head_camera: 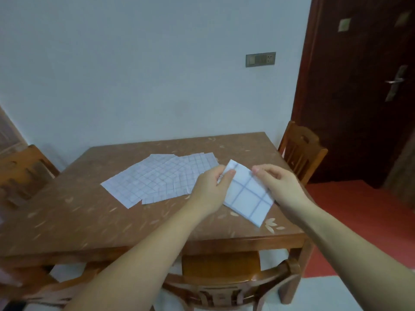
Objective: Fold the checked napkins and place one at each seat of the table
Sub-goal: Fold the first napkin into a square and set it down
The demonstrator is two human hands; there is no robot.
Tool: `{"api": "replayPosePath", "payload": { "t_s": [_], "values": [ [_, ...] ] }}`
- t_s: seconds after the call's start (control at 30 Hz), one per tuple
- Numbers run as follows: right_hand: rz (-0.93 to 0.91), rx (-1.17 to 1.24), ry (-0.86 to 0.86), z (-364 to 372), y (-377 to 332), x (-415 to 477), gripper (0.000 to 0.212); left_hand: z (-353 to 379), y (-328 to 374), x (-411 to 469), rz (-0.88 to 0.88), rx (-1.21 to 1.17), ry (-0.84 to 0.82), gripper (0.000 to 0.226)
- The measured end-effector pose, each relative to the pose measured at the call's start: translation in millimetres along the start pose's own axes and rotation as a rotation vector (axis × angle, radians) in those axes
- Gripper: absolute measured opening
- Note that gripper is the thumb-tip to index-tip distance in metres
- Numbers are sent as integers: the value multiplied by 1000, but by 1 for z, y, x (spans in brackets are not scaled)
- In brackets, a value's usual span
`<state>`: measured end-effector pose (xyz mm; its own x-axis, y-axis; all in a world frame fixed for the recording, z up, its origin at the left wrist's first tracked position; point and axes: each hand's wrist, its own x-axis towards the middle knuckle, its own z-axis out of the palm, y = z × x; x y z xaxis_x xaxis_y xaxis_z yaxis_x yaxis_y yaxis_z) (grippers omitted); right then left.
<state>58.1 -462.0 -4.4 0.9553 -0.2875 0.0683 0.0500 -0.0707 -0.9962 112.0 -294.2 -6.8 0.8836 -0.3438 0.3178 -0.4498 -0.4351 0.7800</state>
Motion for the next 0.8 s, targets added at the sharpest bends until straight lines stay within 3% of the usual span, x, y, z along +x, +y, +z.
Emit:
{"api": "replayPosePath", "payload": {
  "t_s": [0.07,0.17,0.43,0.67,0.8],
  "values": [
    [183,140,-105,3,1,-14,23,-2,3,0,-20,-72,55,32],
    [132,-41,-232,8,1,-37,14,-5,8,-2,-27,-123,89,31],
    [23,-213,-87,-1,-8,-54,45,-3,6,-5,23,-156,112,36],
    [-87,-277,0,-29,-11,-51,39,18,30,11,-65,-251,127,43],
    [-94,-205,69,-63,-8,-51,34,53,60,12,-157,-363,90,33]
  ]
}}
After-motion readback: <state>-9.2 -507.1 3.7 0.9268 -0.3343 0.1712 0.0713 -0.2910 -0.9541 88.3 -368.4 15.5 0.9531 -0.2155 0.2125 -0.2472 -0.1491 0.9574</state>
